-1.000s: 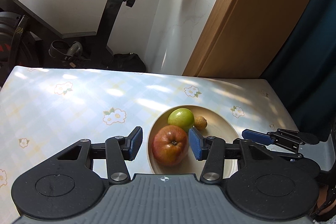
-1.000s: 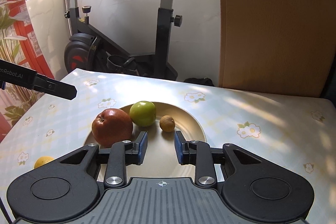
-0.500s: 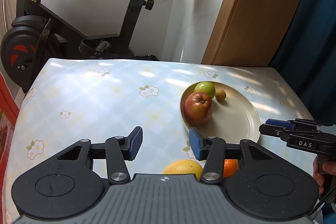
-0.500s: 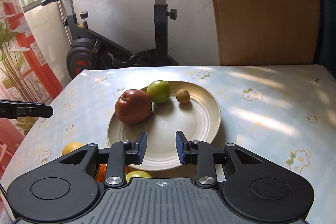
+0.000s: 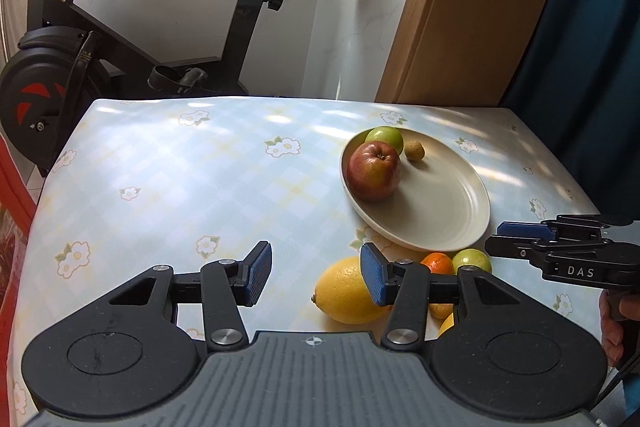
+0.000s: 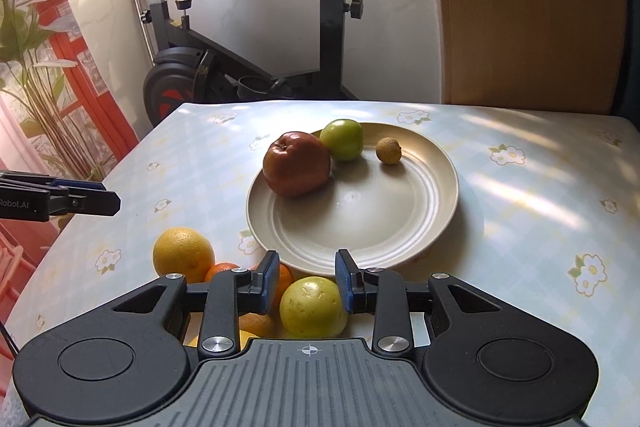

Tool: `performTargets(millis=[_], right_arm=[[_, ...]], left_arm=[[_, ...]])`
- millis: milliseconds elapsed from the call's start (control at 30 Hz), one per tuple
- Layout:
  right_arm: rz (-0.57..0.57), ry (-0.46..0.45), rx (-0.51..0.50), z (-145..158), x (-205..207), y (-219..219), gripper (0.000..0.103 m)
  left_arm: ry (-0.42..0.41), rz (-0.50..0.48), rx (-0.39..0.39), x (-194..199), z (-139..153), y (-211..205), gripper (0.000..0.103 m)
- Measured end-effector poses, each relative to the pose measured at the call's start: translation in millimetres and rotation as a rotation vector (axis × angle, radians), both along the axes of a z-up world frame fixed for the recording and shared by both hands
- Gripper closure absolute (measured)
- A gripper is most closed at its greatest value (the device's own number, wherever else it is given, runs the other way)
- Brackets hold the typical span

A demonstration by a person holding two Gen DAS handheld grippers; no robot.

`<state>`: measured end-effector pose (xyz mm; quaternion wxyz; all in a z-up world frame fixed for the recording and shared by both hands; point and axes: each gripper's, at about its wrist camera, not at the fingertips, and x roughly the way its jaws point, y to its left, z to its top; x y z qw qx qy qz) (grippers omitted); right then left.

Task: Organize fruits
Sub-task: 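Move both tools back toward the loose fruits beside the plate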

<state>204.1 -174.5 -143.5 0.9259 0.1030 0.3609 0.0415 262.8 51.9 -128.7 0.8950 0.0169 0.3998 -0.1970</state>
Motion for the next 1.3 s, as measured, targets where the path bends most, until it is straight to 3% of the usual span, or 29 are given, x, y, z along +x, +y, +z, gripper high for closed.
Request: performTargets(millis=[533, 967, 1300], right_arm=[[0.100, 0.029, -0.047, -2.2, 4.0, 31.7, 0.074], [0.140, 0.037, -0.076, -2.6, -20.6, 38.7, 0.074], [0.145, 0.037, -0.055, -5.2, -51.0, 35.8, 0.074]], left_arm=[[0.048, 0.061, -0.026, -3.3, -17.5, 41.6, 0.052], [0.108, -0.009, -0.114, -32.4, -33.9, 17.1, 0.052], [0.131, -0.088, -0.120, -55.4, -41.2, -9.8, 0.053]])
